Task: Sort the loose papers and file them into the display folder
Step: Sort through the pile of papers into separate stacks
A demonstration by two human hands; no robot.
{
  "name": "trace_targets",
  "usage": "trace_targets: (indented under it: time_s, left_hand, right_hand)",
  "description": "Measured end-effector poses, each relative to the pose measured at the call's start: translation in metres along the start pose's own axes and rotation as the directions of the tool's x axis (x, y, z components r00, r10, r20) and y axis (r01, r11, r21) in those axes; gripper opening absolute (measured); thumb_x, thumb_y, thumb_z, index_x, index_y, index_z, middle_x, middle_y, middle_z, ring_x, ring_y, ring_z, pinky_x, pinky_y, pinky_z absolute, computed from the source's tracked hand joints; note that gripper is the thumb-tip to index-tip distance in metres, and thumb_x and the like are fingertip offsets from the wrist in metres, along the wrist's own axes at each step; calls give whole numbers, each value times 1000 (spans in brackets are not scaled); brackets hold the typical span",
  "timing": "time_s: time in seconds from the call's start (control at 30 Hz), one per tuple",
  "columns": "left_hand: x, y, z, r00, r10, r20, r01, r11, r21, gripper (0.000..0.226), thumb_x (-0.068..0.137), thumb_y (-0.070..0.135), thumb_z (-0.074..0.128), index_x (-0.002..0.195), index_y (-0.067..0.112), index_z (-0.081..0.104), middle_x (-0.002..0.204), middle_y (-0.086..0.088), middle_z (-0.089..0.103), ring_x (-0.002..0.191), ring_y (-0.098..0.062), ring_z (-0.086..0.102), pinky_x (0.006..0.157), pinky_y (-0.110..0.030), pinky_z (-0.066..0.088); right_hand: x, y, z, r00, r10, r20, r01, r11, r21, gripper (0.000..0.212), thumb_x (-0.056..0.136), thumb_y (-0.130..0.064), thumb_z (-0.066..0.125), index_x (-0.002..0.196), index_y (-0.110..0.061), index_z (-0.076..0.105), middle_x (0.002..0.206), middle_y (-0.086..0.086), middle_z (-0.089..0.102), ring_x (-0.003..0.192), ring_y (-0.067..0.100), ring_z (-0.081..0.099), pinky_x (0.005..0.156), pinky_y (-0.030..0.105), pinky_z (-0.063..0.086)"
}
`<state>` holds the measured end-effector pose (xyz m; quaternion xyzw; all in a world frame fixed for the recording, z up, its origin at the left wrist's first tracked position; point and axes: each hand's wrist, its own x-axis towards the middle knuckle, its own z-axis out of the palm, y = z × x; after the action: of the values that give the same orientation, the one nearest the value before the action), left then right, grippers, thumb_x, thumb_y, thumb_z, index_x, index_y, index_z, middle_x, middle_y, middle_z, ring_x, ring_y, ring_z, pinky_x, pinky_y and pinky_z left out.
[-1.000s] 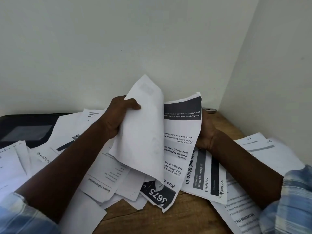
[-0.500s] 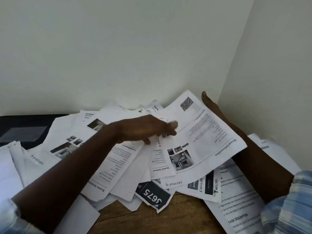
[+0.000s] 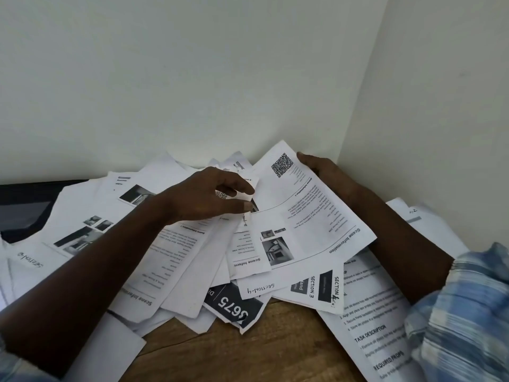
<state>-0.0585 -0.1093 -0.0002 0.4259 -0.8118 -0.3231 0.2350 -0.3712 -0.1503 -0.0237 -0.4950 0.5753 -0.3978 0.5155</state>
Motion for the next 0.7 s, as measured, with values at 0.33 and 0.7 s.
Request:
trace_targets:
  time_s: [0.33, 0.7]
  left_hand:
    - [-4, 0, -13, 963, -234, -135, 266, 908, 325, 66, 79, 65, 78, 136, 40, 58, 155, 8, 43, 141, -16, 42, 114, -36, 35]
    - [-6, -4, -15, 960, -270, -69, 260, 778, 572, 69, 82, 56, 76, 142, 33, 52, 135, -1, 62, 125, -24, 57, 96, -31, 45]
  right_hand:
    - [-73, -58, 58, 715, -632, -300, 310, 671, -674, 36, 90, -44, 67, 120, -24, 68, 109, -2, 67, 103, 19, 67, 98, 41, 52]
    - [-52, -9, 117, 989, -128, -76, 96, 937, -335, 34, 93, -25, 69, 120, -5, 60, 79, 8, 76, 53, 17, 65, 50, 28, 50]
